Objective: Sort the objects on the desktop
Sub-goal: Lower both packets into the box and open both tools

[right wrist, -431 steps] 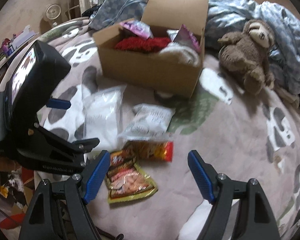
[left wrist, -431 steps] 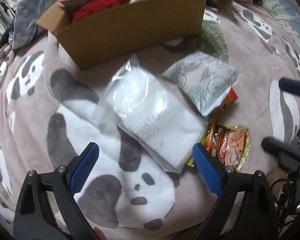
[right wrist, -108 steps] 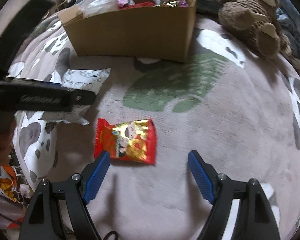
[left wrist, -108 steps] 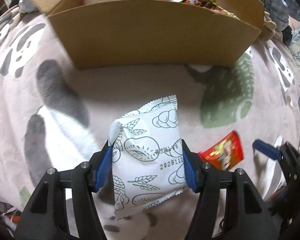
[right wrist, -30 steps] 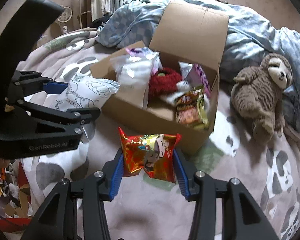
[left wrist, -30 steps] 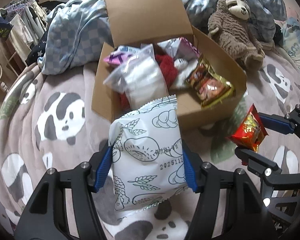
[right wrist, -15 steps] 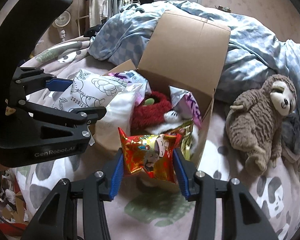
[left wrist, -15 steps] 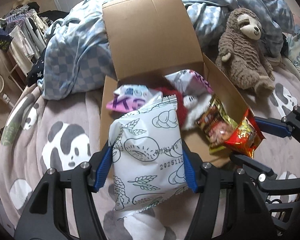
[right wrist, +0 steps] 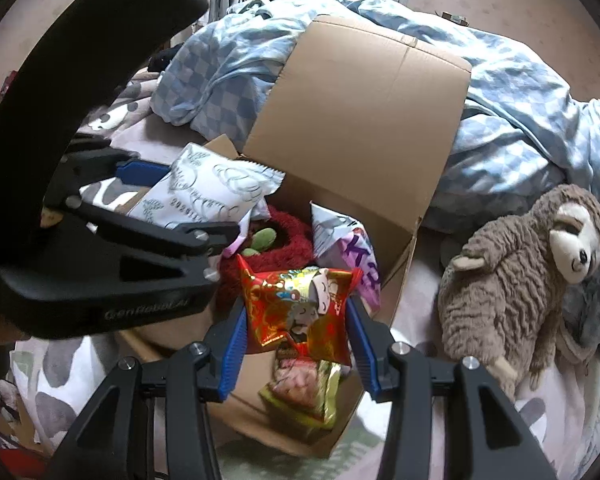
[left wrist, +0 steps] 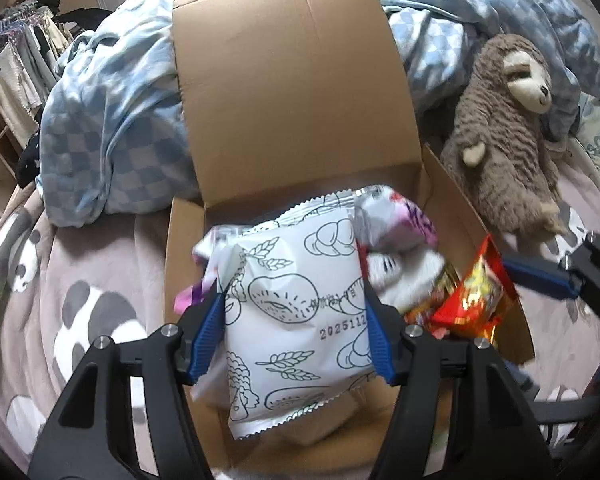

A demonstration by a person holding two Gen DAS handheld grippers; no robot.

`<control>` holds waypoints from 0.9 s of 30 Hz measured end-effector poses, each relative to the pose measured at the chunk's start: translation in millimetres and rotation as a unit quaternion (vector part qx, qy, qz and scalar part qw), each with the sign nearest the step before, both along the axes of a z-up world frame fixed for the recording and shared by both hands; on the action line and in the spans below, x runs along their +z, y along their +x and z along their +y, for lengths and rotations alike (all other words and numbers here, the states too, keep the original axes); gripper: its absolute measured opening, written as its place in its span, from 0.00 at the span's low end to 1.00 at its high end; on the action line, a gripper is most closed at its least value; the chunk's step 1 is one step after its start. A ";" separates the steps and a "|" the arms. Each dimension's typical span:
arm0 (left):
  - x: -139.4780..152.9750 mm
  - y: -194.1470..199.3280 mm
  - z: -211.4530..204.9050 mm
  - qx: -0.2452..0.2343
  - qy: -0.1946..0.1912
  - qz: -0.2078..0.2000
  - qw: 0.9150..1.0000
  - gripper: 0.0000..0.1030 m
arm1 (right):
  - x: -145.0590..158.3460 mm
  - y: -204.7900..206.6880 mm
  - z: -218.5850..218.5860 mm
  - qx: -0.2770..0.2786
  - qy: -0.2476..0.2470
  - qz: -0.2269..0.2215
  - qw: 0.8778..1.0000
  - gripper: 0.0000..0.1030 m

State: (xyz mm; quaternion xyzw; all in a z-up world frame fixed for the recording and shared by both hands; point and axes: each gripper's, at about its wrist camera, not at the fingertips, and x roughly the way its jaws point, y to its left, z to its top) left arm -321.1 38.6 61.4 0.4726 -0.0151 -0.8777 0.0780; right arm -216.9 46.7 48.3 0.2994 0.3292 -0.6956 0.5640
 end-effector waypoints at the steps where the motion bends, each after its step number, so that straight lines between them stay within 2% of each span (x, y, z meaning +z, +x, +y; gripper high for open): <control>1: -0.1 -5.4 -0.5 -0.002 0.000 0.001 1.000 0.59 | -1.3 -2.4 -3.1 0.001 0.001 -0.001 1.000 0.47; 4: -0.4 -16.6 0.9 -0.011 -0.002 0.004 1.000 0.59 | -6.4 -8.7 -12.3 0.002 0.006 -0.004 1.000 0.49; 5: -0.8 -18.8 1.3 -0.014 0.000 0.005 1.000 0.59 | -8.1 -10.4 -14.6 0.000 0.008 -0.005 1.000 0.54; 7: -3.3 -24.0 3.0 -0.022 0.006 0.001 1.000 0.66 | -11.6 -13.7 -18.5 -0.003 0.009 -0.007 1.000 0.60; 8: -5.3 -26.4 4.0 -0.024 0.008 -0.005 1.000 0.77 | -13.4 -15.0 -20.4 -0.005 0.012 -0.007 1.000 0.68; 9: -6.7 -27.7 5.1 -0.021 0.003 -0.010 1.000 0.85 | -15.1 -16.0 -21.4 -0.007 0.016 -0.006 1.000 0.70; 10: -7.0 -27.6 6.9 -0.016 -0.009 -0.007 1.000 0.87 | -16.8 -16.8 -21.6 -0.010 0.017 -0.005 1.000 0.70; 13: -3.8 -25.0 12.3 -0.008 -0.040 0.007 0.999 0.89 | -18.3 -17.1 -19.1 -0.018 0.019 0.005 1.000 0.70; 19: 6.3 -18.4 14.7 -0.003 -0.044 0.004 0.999 0.89 | -10.8 -18.1 -7.9 -0.037 0.014 0.014 0.999 0.71; 21: 9.9 -14.1 17.2 -0.004 -0.052 0.006 0.999 0.89 | -6.4 -17.6 -3.9 -0.043 0.011 0.012 0.999 0.75; 27: 20.0 9.6 17.7 0.002 -0.038 0.004 0.999 0.89 | 3.7 -10.5 9.5 -0.060 0.009 0.014 0.998 0.78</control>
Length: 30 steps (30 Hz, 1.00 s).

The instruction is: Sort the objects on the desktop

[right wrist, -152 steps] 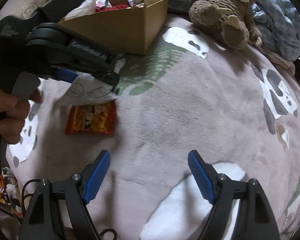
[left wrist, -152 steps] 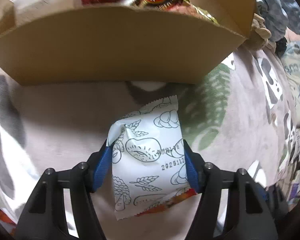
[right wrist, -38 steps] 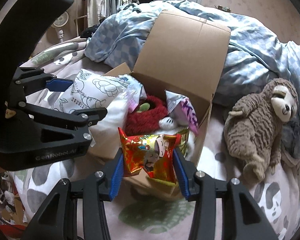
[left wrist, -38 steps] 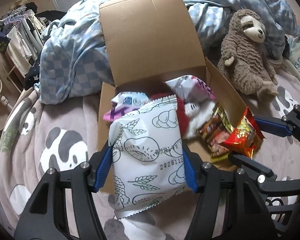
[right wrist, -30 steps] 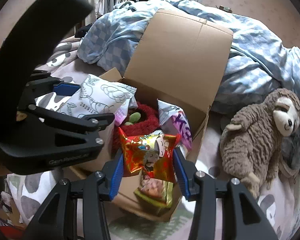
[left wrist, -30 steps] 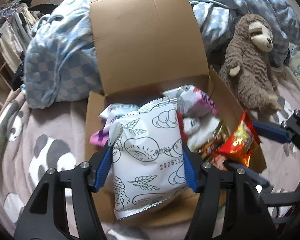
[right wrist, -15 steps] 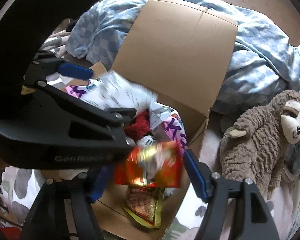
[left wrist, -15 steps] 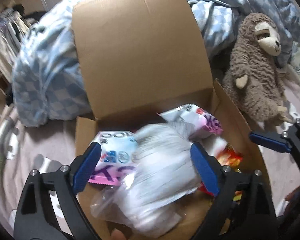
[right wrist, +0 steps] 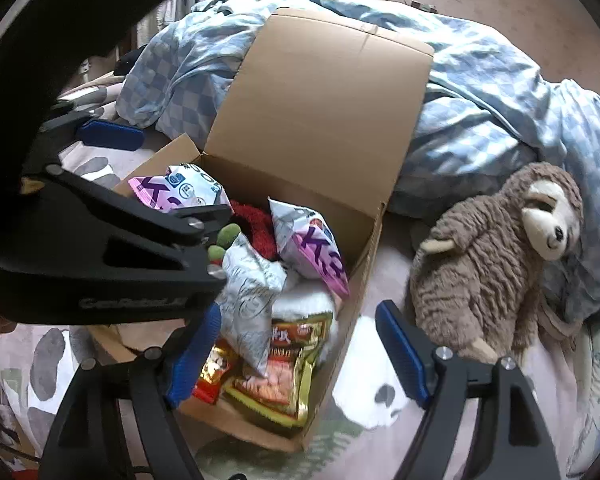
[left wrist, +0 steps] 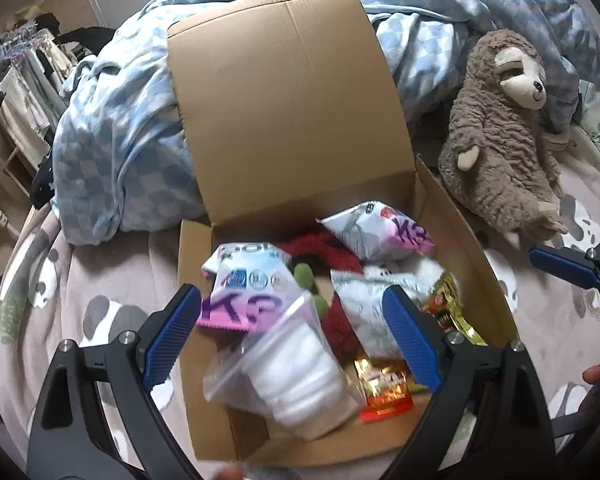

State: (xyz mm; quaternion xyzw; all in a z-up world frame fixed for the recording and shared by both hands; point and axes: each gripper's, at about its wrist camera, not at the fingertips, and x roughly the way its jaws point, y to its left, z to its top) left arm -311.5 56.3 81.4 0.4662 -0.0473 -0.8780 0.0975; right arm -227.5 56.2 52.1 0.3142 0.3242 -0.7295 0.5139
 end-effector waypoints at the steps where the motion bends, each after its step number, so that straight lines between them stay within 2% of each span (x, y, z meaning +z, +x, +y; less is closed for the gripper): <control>1: 0.8 5.0 0.7 0.001 -0.003 0.000 1.000 0.89 | 1.3 1.3 3.1 -0.004 0.002 -0.001 1.000 0.78; 4: 3.2 21.5 2.9 0.003 -0.012 0.002 1.000 0.89 | 5.4 7.3 12.6 -0.012 0.001 -0.002 1.000 0.79; 10: 3.9 49.9 -0.5 0.019 -0.005 0.001 1.000 0.89 | 10.4 22.7 35.1 -0.015 0.000 -0.003 1.000 0.79; 14: -0.1 68.7 2.1 0.023 -0.019 -0.001 1.000 0.89 | 11.4 31.9 47.8 -0.018 0.000 -0.005 1.000 0.79; 24: -16.9 122.5 14.4 0.020 -0.033 0.001 0.999 0.89 | 3.7 52.7 77.1 -0.034 0.004 -0.011 0.999 0.79; 30: -33.1 153.2 22.4 0.013 -0.021 -0.008 1.000 0.89 | -6.5 73.2 100.1 -0.031 0.006 -0.016 0.999 0.79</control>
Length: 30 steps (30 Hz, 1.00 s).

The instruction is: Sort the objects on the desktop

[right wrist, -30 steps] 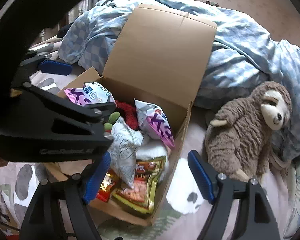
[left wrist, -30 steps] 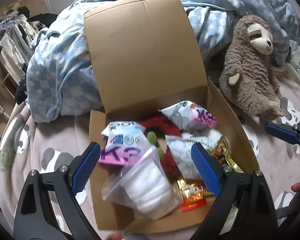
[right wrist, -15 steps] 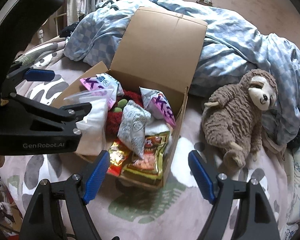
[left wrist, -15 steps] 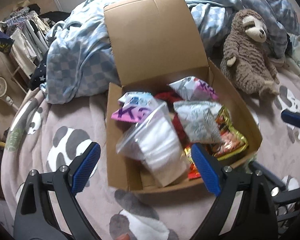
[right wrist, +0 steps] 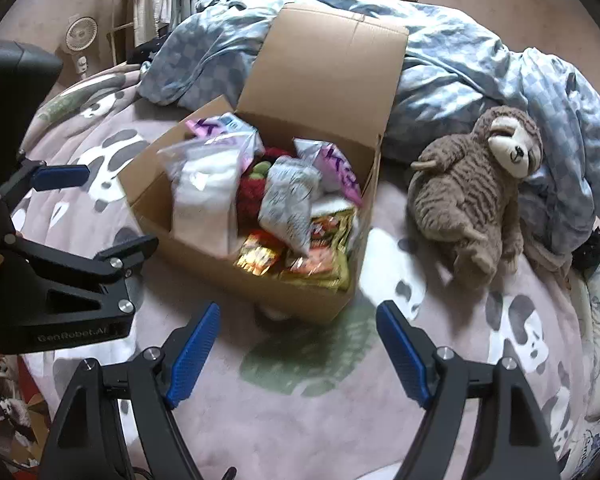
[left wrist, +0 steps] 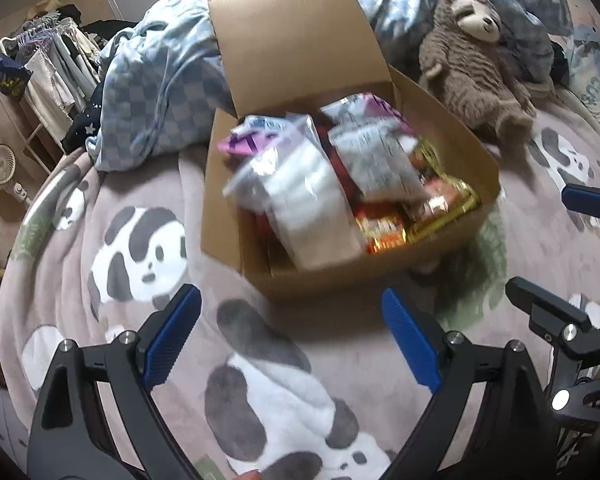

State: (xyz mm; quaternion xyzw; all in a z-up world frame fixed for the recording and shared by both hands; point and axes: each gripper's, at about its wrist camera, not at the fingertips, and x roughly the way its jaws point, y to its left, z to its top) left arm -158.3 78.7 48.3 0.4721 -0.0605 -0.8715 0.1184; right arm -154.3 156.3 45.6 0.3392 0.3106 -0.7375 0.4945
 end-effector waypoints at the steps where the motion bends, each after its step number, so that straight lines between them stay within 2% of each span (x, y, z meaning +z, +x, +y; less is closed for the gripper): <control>1: -3.0 5.3 1.4 -0.001 -0.002 -0.001 1.000 0.89 | -1.9 3.5 4.1 0.001 0.001 -0.001 1.000 0.79; 5: -11.7 25.4 5.9 -0.004 0.006 -0.008 1.000 0.89 | -8.7 17.6 18.8 0.003 0.004 -0.003 1.000 0.79; 12: -17.3 60.3 23.3 -0.019 -0.031 -0.003 0.999 0.89 | -18.6 37.9 45.8 0.001 0.006 -0.013 1.000 0.79; 23: -24.4 93.4 37.8 -0.028 -0.018 -0.020 0.999 0.89 | -26.1 62.1 82.7 -0.011 0.026 -0.023 0.999 0.79; 30: -16.0 108.3 40.6 -0.024 0.002 -0.027 0.999 0.89 | -24.1 74.3 99.3 -0.007 0.038 -0.029 0.999 0.79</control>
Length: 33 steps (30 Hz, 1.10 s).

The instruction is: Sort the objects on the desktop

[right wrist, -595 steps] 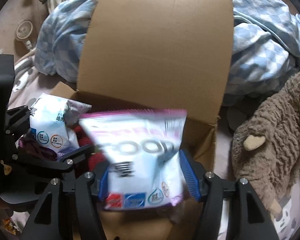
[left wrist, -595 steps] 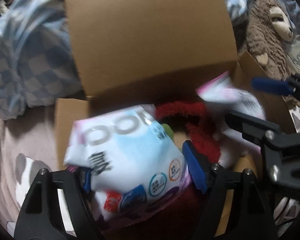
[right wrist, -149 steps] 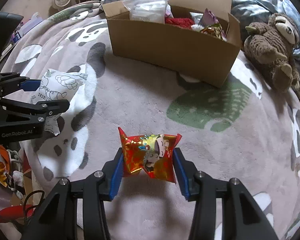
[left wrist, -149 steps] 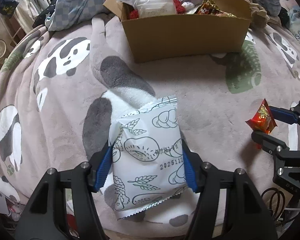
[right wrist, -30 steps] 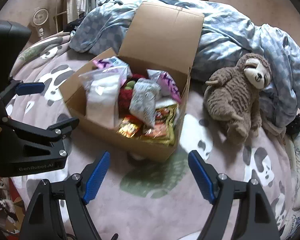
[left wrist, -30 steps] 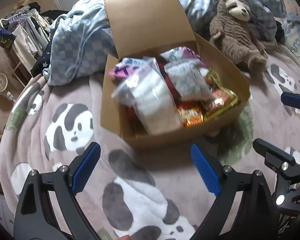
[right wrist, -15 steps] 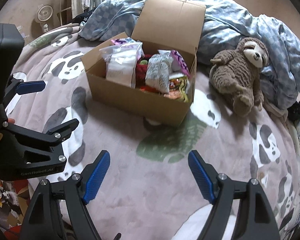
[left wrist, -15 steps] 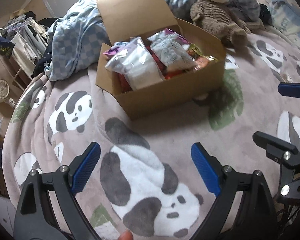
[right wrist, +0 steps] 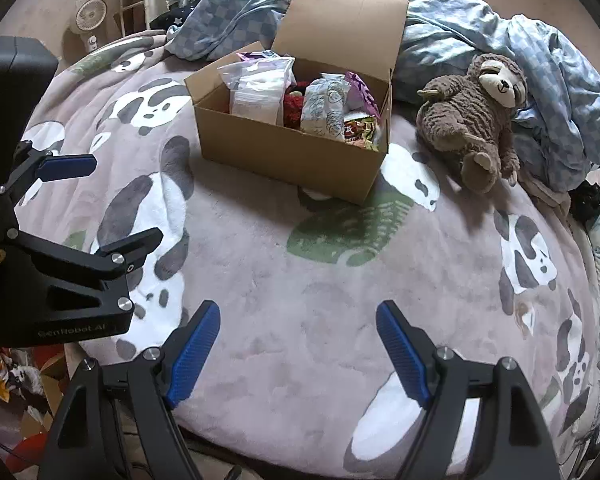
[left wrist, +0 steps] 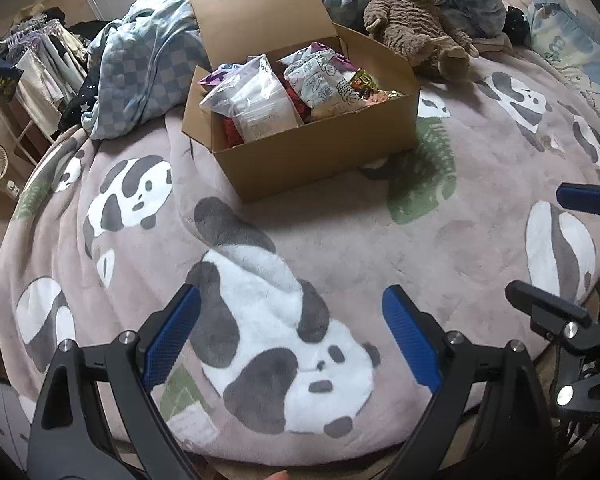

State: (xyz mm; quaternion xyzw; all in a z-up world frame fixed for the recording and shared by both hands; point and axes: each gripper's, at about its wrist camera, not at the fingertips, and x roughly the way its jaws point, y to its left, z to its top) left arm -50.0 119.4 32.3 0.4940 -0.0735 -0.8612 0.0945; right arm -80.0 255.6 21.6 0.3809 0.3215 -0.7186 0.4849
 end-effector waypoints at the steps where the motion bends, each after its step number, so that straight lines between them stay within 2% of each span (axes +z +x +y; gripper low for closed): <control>1: 2.6 2.2 -0.3 0.004 -0.008 -0.001 1.000 0.89 | 1.9 1.9 2.2 0.000 0.000 -0.002 1.000 0.79; 13: 26.1 11.0 -13.4 0.024 -0.002 0.007 1.000 0.89 | 26.1 9.5 -0.1 0.015 -0.009 0.006 1.000 0.79; 23: 35.9 12.2 -19.9 0.029 -0.006 0.013 0.999 0.89 | 32.7 8.1 -17.0 0.022 -0.016 0.020 0.999 0.79; 33: 36.6 11.6 -24.3 0.037 0.004 0.010 0.999 0.89 | 33.9 6.9 -25.6 0.029 -0.016 0.015 0.999 0.79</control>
